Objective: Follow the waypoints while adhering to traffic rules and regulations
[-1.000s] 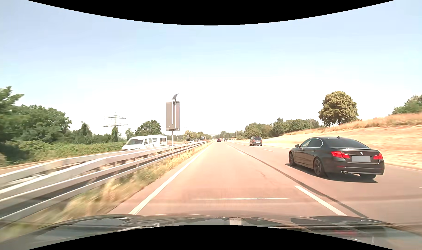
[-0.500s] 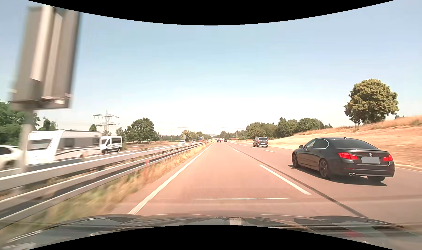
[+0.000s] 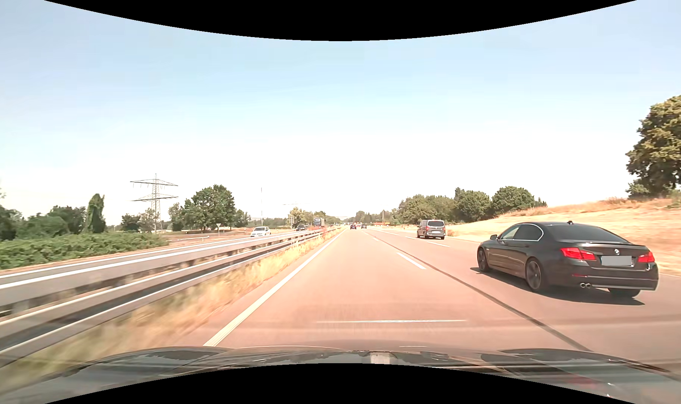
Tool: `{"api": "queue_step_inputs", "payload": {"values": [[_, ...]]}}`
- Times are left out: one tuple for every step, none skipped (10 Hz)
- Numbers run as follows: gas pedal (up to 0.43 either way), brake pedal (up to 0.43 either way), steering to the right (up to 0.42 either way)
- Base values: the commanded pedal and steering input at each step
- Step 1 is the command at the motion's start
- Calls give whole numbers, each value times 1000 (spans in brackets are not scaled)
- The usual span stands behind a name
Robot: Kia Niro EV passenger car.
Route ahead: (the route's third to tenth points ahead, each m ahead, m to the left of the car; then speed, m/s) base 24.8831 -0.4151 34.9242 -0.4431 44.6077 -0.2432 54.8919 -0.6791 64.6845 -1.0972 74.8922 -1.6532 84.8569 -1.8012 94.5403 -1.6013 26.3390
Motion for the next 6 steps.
{"api": "queue_step_inputs", "payload": {"values": [[197, 0, -1], [209, 0, -1], [209, 0, -1], [209, 0, -1], [209, 0, -1], [209, 0, -1]]}}
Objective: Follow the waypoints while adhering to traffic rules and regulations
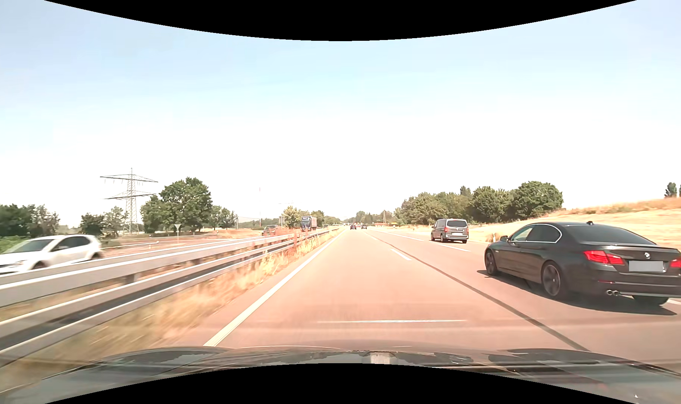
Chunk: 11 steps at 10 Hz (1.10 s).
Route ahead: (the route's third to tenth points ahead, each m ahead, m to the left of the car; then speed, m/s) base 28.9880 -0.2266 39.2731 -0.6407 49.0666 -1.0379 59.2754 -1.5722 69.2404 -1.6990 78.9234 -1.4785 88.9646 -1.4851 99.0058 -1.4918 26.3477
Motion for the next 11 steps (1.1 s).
{"api": "queue_step_inputs", "payload": {"values": [[209, 0, -1], [209, 0, -1], [209, 0, -1], [209, 0, -1], [209, 0, -1], [209, 0, -1], [209, 0, -1], [209, 0, -1], [209, 0, -1], [209, 0, -1], [209, 0, -1]]}}
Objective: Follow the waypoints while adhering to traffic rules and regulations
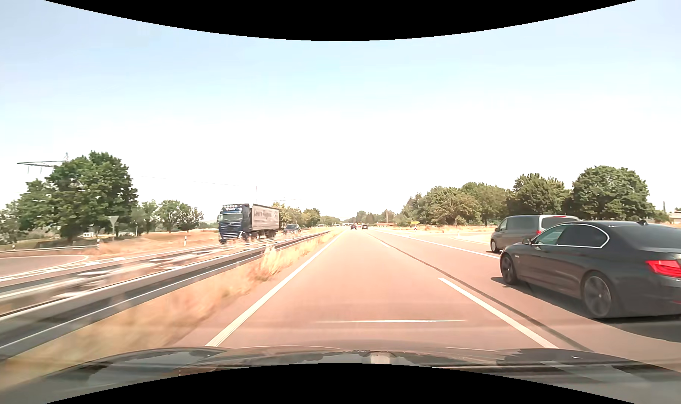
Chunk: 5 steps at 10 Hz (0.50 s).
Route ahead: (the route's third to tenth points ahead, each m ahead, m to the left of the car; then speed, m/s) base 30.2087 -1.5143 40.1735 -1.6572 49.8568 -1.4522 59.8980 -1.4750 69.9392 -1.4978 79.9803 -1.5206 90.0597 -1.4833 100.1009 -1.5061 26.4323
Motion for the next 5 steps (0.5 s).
{"api": "queue_step_inputs", "payload": {"values": [[209, 0, -1], [209, 0, -1], [209, 0, -1], [209, 0, -1], [209, 0, -1]]}}
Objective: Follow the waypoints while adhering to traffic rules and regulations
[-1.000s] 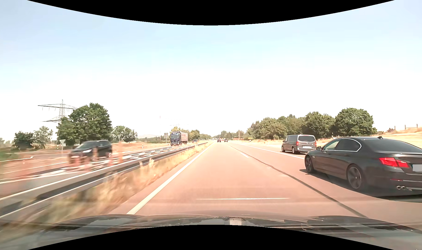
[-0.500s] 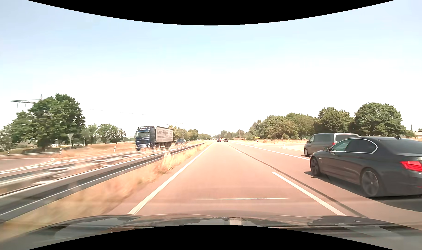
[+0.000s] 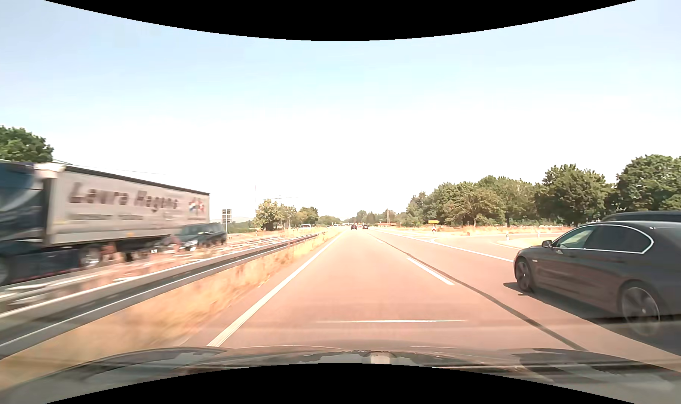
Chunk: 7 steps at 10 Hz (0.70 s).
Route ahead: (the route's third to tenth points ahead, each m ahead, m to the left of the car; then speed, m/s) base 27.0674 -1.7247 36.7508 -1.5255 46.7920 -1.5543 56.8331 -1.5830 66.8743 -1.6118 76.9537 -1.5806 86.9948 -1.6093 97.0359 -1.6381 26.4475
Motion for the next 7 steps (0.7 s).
{"api": "queue_step_inputs", "payload": {"values": [[209, 0, -1], [209, 0, -1], [209, 0, -1], [209, 0, -1], [209, 0, -1], [209, 0, -1], [209, 0, -1]]}}
